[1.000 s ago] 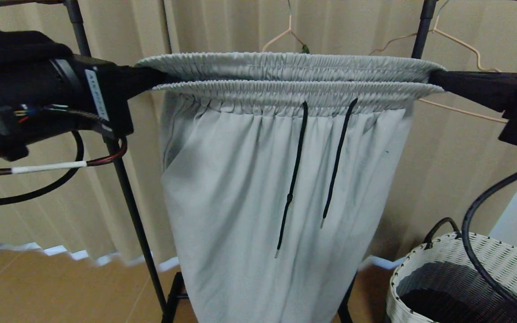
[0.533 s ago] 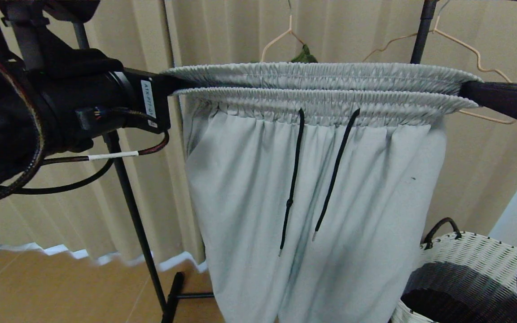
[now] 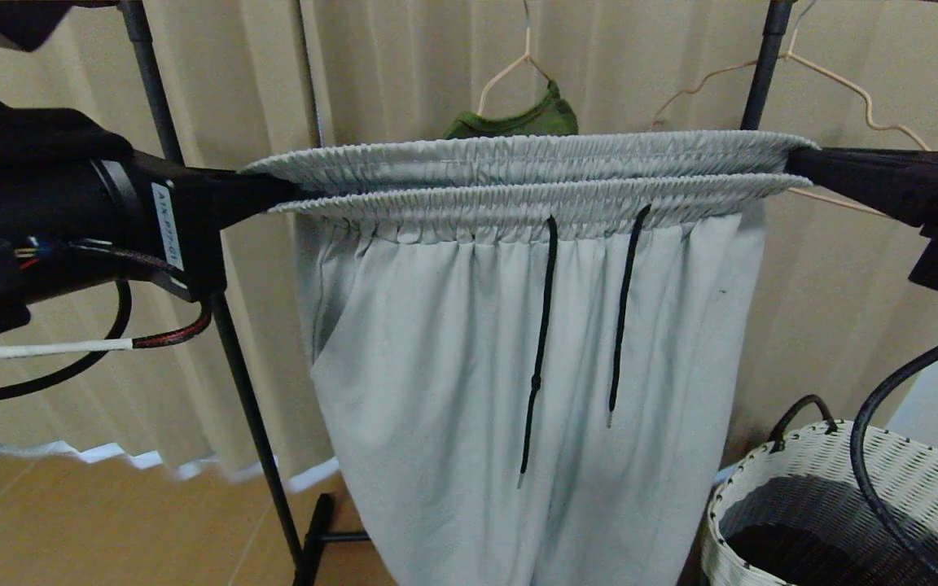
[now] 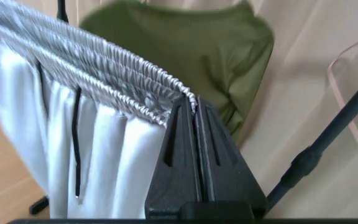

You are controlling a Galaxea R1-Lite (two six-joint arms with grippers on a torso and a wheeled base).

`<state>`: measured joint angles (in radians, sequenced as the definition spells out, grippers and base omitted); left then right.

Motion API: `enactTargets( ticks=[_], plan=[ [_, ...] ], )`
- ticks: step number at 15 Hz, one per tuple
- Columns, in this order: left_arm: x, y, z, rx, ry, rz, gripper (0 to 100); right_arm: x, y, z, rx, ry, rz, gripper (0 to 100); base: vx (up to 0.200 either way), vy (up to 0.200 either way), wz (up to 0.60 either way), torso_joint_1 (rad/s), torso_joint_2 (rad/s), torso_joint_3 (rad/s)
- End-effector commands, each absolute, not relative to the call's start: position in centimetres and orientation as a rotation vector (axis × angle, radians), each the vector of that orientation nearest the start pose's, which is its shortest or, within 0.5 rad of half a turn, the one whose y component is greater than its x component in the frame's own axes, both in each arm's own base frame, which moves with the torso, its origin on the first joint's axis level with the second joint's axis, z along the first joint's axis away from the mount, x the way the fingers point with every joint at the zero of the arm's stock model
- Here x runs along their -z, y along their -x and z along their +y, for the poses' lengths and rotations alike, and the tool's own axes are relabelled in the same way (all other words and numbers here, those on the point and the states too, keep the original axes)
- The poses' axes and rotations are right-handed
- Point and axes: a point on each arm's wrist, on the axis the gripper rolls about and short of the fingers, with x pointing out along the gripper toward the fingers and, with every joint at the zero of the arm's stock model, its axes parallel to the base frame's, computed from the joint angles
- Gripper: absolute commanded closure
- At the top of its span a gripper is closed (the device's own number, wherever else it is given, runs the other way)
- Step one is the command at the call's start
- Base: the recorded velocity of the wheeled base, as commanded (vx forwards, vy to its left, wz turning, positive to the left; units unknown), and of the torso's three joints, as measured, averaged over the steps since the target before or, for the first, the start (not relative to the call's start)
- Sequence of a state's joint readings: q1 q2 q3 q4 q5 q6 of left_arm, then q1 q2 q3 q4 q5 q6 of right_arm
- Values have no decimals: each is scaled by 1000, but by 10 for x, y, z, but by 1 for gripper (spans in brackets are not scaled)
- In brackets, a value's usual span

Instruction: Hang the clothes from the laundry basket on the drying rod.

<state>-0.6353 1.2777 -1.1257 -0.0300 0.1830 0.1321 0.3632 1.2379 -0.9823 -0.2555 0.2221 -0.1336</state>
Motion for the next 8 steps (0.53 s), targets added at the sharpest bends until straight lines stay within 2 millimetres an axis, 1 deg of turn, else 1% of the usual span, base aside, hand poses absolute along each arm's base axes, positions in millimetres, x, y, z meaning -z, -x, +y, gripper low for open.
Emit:
enactTargets(
  ticks=[1, 3, 7, 8],
  plan=[
    [-327, -156, -111, 462, -162, 62, 100, -306, -182, 74, -584, 132, -11, 100, 0, 0, 0, 0, 0, 0],
    [-323, -156, -114, 476, -155, 79, 100, -304, -181, 74, -584, 132, -5, 100, 0, 0, 0, 0, 0, 0],
    [-321, -155, -114, 478, -156, 84, 100, -303, -181, 74, -585, 133, 3, 100, 0, 0, 0, 0, 0, 0],
    [-318, -155, -114, 477, -160, 93, 100, -302, -181, 74, -585, 133, 9, 100, 0, 0, 0, 0, 0, 0]
  ],
)
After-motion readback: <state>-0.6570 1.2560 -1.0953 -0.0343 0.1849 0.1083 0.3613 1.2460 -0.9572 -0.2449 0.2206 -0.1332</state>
